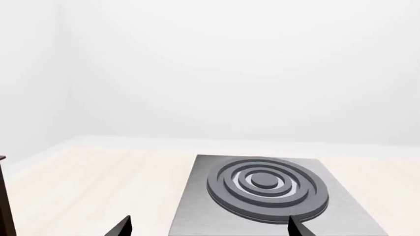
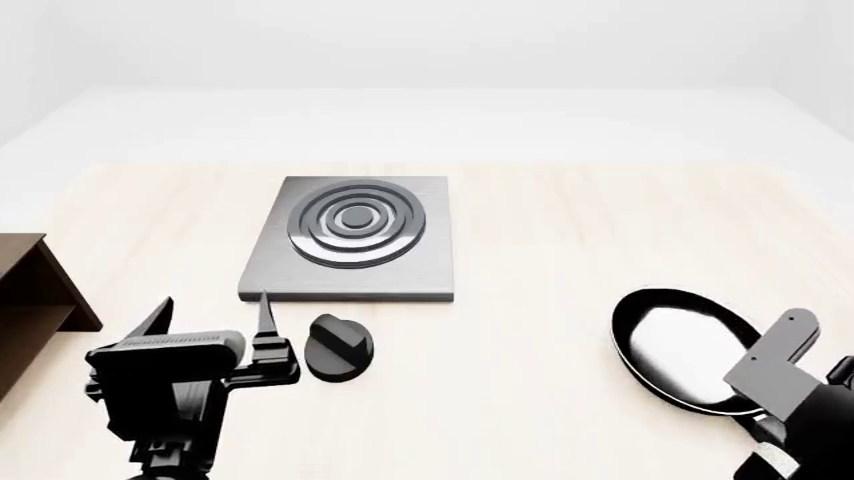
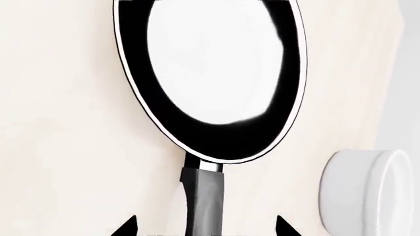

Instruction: Turn on the stove and put the frying pan on it.

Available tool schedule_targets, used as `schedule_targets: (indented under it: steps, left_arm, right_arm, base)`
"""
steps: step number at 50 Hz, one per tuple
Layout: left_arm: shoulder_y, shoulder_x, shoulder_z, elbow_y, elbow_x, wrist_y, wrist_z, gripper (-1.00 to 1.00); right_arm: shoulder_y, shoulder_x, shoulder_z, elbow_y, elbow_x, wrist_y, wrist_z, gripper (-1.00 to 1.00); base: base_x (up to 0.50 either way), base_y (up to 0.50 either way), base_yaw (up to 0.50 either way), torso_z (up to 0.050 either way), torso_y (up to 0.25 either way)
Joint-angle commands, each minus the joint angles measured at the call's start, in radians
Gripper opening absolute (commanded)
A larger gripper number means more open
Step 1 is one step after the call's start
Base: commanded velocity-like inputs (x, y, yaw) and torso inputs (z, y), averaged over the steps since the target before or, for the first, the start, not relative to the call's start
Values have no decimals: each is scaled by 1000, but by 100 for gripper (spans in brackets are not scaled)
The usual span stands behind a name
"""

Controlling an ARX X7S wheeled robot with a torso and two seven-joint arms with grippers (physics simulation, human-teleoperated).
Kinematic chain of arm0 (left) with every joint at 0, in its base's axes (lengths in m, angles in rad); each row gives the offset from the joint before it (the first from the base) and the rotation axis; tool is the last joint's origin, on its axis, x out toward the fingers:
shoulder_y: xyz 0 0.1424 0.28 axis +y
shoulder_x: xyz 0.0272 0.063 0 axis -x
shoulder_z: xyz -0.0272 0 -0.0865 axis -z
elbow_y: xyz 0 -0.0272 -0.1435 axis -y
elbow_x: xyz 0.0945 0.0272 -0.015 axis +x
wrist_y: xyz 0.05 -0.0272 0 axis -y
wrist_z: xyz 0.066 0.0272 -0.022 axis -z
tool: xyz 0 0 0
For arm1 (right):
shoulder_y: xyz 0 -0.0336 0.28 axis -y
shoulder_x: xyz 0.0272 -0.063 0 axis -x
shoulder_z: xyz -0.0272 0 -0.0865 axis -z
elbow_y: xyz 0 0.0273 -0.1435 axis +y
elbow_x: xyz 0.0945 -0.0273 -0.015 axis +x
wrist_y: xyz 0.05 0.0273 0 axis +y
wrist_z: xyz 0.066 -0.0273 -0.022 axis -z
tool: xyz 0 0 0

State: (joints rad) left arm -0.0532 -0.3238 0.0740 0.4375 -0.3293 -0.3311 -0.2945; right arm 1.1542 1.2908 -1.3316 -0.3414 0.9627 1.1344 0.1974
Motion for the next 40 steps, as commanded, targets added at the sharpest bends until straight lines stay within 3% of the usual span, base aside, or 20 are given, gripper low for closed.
schedule_targets:
  steps: [1,40]
  left_arm:
    - [0,-4,7,1,3,1,-5,100]
    - [-1,-14,21,1,5,6,-19,100]
  right_arm:
    - [-37,3,-5,56,-1,-50,13,100]
    - [-164,-45,-42,225,-23,-184,46,100]
  base:
    - [0,0,0,0,0]
    - [0,0,0,0,0]
